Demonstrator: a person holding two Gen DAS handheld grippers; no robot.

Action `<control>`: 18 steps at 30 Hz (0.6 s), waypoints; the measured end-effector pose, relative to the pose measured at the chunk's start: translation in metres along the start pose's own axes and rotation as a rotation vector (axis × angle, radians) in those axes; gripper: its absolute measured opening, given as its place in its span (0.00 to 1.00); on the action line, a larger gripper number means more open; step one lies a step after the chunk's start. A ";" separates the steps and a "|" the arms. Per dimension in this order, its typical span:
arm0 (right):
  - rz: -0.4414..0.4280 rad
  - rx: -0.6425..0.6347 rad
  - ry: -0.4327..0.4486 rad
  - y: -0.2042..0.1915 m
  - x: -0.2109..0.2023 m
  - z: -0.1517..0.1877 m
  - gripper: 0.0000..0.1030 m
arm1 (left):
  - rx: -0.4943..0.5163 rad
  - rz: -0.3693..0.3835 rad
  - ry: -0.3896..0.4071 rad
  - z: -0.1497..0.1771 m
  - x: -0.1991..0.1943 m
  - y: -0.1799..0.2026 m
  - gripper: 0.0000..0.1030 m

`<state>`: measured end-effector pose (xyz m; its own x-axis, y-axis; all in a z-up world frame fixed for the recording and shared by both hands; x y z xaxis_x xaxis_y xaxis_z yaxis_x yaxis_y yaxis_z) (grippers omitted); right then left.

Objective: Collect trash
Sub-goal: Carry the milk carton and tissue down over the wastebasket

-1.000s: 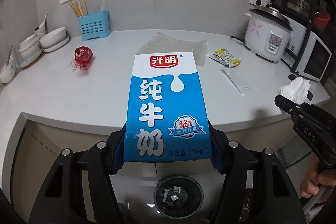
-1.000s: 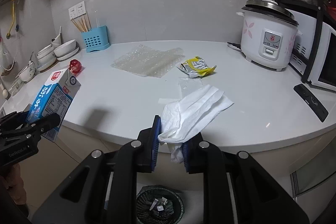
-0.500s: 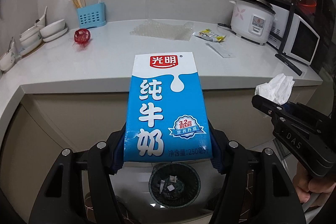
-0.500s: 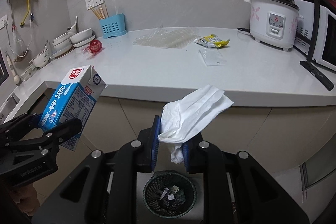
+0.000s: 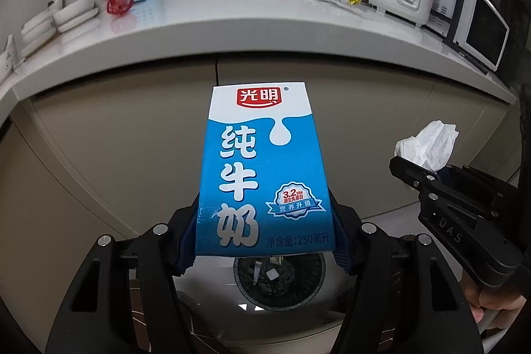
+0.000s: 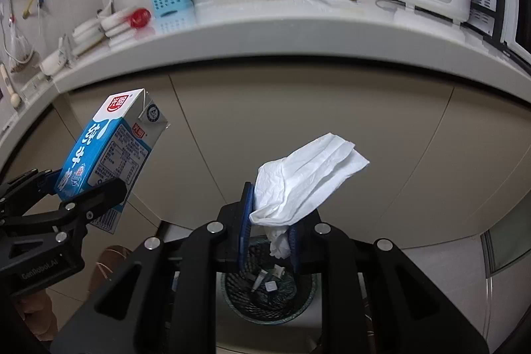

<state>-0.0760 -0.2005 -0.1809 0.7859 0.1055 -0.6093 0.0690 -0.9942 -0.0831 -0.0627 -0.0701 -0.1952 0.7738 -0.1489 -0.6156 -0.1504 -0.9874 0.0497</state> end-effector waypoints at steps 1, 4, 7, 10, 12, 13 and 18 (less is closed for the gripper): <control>0.008 -0.004 -0.010 0.001 0.007 0.007 0.17 | -0.007 0.004 -0.011 0.007 0.008 -0.001 0.61; 0.018 -0.009 -0.069 0.004 0.033 0.031 0.17 | -0.033 0.016 -0.054 0.028 0.035 -0.005 0.61; 0.019 0.003 -0.120 0.008 0.056 0.052 0.17 | -0.044 0.018 -0.068 0.044 0.059 -0.010 0.61; 0.024 0.017 -0.157 0.013 0.077 0.073 0.17 | -0.047 0.025 -0.072 0.061 0.082 -0.014 0.61; 0.035 0.024 -0.177 0.017 0.091 0.087 0.17 | -0.053 0.026 -0.094 0.074 0.097 -0.016 0.61; 0.038 0.029 -0.187 0.019 0.096 0.093 0.17 | -0.054 0.026 -0.105 0.080 0.105 -0.017 0.61; 0.048 0.064 -0.236 0.026 0.126 0.130 0.17 | -0.053 0.024 -0.159 0.111 0.139 -0.017 0.61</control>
Point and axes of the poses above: each gripper's, at about its wrist camera, not at the fingertips, and x roughly the way its jaws point, y to its right, z to its underside, the point moved 4 cm from there along x, roughly the way its jaws point, and after that the axes turned 9 degrees about y, right-handed, at the moved point
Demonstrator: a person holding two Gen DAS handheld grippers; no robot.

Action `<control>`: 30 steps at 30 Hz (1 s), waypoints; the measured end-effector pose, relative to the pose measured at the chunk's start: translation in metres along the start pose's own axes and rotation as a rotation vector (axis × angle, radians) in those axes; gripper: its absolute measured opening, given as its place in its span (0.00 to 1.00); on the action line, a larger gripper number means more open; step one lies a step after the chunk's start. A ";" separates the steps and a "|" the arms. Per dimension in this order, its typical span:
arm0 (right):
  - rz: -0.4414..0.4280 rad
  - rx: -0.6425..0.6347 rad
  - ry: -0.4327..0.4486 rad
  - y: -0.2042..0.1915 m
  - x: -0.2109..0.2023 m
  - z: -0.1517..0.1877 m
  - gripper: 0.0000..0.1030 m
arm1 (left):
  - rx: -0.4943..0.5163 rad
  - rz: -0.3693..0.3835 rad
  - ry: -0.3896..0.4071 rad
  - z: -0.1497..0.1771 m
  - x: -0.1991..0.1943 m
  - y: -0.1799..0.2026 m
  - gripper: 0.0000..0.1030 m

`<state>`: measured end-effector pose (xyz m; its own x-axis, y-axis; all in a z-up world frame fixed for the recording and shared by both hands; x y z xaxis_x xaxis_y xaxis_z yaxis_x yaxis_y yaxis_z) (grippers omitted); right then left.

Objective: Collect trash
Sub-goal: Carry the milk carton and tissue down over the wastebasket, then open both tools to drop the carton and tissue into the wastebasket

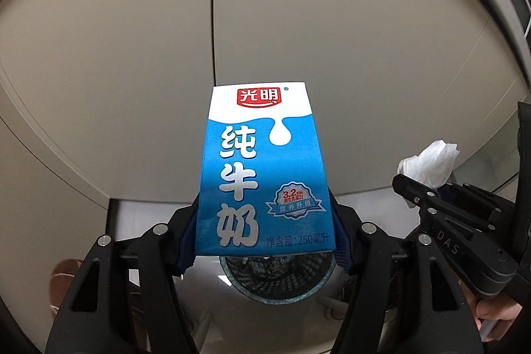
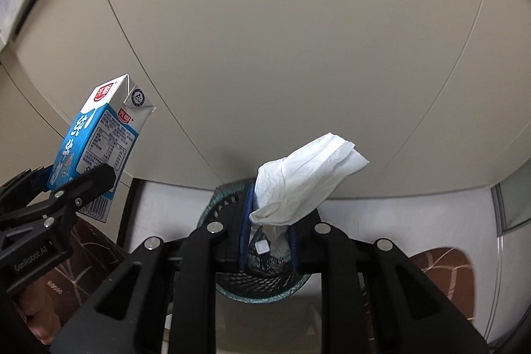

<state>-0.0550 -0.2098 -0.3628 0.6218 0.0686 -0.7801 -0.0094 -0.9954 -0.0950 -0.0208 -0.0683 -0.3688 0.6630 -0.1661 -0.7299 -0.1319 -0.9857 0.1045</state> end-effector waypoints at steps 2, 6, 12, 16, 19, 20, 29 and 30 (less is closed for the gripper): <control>0.015 -0.004 -0.007 0.002 0.013 0.011 0.17 | -0.001 0.003 -0.025 0.009 0.015 0.001 0.61; 0.024 0.000 -0.057 0.007 0.045 0.032 0.17 | 0.024 -0.016 -0.070 0.029 0.045 0.002 0.61; 0.029 0.047 -0.140 0.022 0.079 0.044 0.17 | 0.009 -0.028 -0.179 0.063 0.095 -0.009 0.61; 0.024 0.056 -0.197 0.019 0.099 0.051 0.17 | 0.024 -0.026 -0.217 0.076 0.119 -0.012 0.61; 0.030 0.033 -0.223 0.012 0.106 0.066 0.17 | 0.013 -0.021 -0.249 0.082 0.132 -0.010 0.61; 0.030 0.026 -0.232 0.010 0.110 0.067 0.17 | 0.009 -0.013 -0.257 0.084 0.137 -0.009 0.61; 0.034 0.016 -0.275 0.009 0.120 0.069 0.17 | 0.010 0.016 -0.303 0.104 0.153 -0.011 0.61; 0.031 0.019 -0.278 0.009 0.121 0.068 0.17 | 0.007 0.020 -0.304 0.104 0.154 -0.014 0.61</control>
Point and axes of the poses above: each gripper's, at about its wrist camera, not at the fingertips, and x roughly the way its jaws point, y to its right, z to its underside, the point moved 4 cm from there along x, roughly the way its jaws point, and after that the axes turned 9 degrees about y, right-handed, at the moved point
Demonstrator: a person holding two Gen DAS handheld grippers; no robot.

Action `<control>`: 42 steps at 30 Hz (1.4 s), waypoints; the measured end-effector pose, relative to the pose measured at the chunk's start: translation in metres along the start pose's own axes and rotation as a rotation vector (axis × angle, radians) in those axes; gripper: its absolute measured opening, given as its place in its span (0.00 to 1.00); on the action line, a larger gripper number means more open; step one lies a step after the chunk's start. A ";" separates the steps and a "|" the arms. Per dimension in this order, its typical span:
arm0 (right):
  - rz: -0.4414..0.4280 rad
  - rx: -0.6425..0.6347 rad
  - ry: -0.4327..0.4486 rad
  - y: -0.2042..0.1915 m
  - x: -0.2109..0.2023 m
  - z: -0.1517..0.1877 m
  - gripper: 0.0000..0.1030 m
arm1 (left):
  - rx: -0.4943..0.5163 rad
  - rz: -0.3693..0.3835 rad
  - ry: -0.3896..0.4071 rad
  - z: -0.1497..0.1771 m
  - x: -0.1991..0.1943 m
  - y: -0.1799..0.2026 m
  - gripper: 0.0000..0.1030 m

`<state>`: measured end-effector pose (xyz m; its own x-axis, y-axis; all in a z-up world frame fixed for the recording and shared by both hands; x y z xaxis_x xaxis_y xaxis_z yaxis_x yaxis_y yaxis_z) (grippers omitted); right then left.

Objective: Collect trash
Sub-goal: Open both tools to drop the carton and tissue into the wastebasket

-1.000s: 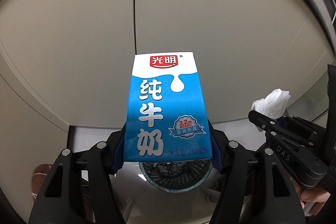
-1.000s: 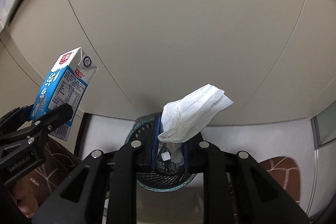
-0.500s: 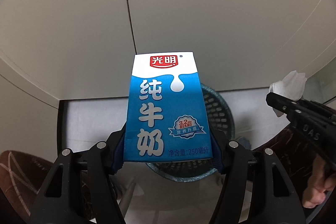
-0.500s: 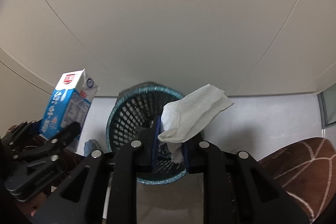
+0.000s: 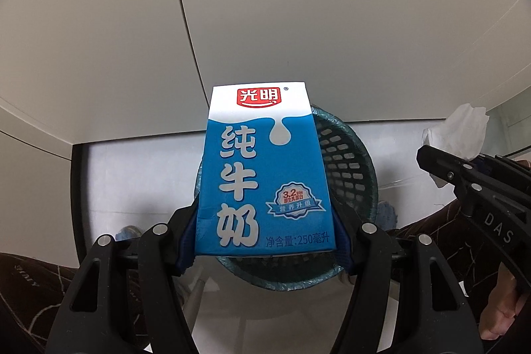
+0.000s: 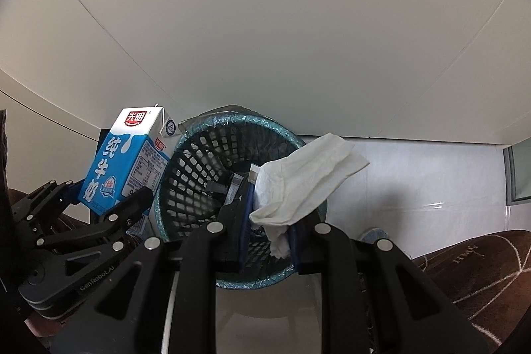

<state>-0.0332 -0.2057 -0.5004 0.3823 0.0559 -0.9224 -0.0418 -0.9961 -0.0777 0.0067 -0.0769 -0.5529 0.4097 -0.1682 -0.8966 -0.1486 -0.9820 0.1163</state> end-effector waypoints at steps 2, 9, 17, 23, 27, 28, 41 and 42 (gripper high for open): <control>-0.002 0.000 -0.002 0.002 0.002 0.000 0.17 | -0.002 0.001 0.010 -0.001 -0.003 0.002 0.61; -0.005 0.004 -0.004 0.006 0.003 -0.001 0.17 | -0.014 0.001 0.021 0.001 -0.002 -0.003 0.63; -0.042 0.012 0.000 0.007 0.005 -0.001 0.18 | -0.030 -0.050 0.080 -0.005 -0.015 -0.011 0.80; -0.071 0.009 -0.001 0.002 0.011 -0.004 0.19 | -0.055 -0.064 0.108 -0.010 -0.024 -0.022 0.94; -0.087 0.006 -0.005 -0.001 0.014 -0.003 0.21 | -0.069 -0.064 0.087 -0.011 -0.024 -0.028 0.94; -0.093 0.008 -0.002 -0.002 0.013 -0.003 0.21 | -0.071 -0.068 0.088 -0.011 -0.024 -0.029 0.94; -0.117 0.040 0.025 -0.002 0.009 -0.006 0.53 | -0.132 -0.076 0.092 -0.013 -0.024 -0.039 0.94; -0.118 0.040 0.027 -0.002 0.009 -0.006 0.54 | -0.132 -0.075 0.094 -0.013 -0.024 -0.040 0.94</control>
Point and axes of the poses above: each gripper's, at about its wrist camera, not at the fingertips, and x roughly the way its jaws point, y to its right, z to its underside, the point moved 4 cm from there along x, roughly the way its jaws point, and after that the axes turned 9 degrees about y, right-handed, at the moved point
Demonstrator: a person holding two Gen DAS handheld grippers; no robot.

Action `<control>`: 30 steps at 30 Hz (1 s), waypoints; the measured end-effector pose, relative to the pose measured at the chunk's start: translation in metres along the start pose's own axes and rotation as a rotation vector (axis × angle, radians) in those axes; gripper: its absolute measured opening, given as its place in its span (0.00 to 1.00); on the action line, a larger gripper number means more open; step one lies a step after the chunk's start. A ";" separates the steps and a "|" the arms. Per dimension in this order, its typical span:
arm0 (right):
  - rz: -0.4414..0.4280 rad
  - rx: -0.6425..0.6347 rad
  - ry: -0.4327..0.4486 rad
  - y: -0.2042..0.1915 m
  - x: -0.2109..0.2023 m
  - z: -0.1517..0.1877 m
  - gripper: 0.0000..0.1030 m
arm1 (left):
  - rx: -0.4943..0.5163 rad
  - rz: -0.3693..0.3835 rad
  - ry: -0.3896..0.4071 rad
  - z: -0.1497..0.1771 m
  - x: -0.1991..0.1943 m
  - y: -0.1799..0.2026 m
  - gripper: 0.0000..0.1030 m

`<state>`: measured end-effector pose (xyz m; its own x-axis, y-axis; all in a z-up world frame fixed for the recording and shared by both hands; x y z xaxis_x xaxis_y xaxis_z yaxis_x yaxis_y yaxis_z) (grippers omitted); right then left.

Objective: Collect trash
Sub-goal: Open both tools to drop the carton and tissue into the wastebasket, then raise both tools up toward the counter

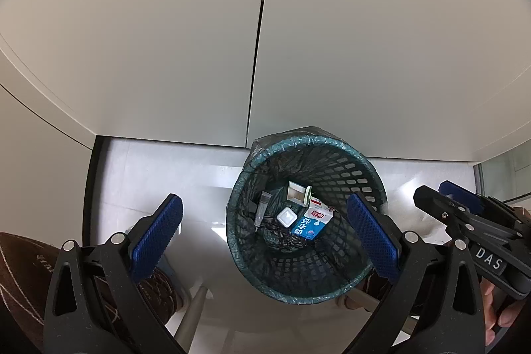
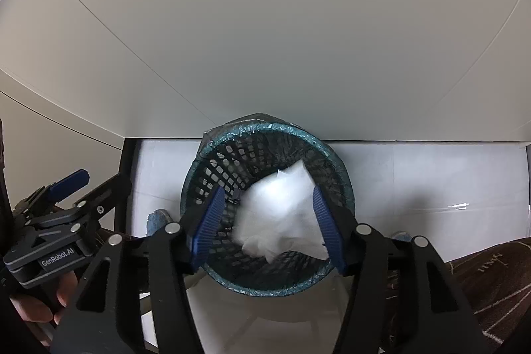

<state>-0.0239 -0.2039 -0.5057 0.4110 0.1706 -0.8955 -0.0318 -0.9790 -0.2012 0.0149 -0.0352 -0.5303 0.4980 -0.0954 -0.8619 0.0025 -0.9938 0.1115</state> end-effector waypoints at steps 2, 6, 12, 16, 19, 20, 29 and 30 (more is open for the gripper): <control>-0.004 0.001 0.001 -0.001 0.000 0.000 0.57 | 0.001 0.001 0.004 0.000 -0.001 0.000 0.94; -0.008 0.005 0.008 -0.002 0.000 -0.002 0.64 | -0.002 0.001 0.007 -0.001 0.000 0.001 0.94; 0.005 0.028 0.034 0.002 -0.007 -0.006 0.72 | -0.003 0.011 0.025 -0.003 -0.004 0.003 0.94; 0.008 0.040 0.073 0.003 -0.016 -0.008 0.80 | -0.003 0.032 0.069 -0.010 -0.020 0.005 0.94; 0.022 0.037 0.088 0.003 -0.022 -0.008 0.85 | -0.011 0.045 0.103 -0.016 -0.034 0.003 0.94; 0.028 0.036 0.095 0.003 -0.025 -0.008 0.85 | -0.018 0.049 0.106 -0.017 -0.037 0.002 0.94; 0.094 0.024 0.215 0.006 -0.082 -0.025 0.91 | -0.003 0.056 0.184 -0.035 -0.097 -0.003 0.94; 0.091 0.016 0.231 0.006 -0.093 -0.028 0.91 | 0.000 0.057 0.196 -0.037 -0.108 -0.003 0.94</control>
<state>-0.0365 -0.2284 -0.4126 0.6034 0.0501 -0.7959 -0.0919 -0.9870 -0.1318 -0.0066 -0.0199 -0.4195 0.6569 -0.1382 -0.7412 -0.0303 -0.9871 0.1572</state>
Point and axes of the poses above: each gripper's, at about its wrist camera, not at the fingertips, and x roughly the way its jaws point, y to its right, z to its underside, the point moved 4 cm from there along x, roughly the way its jaws point, and after that the axes turned 9 degrees about y, right-handed, at the moved point
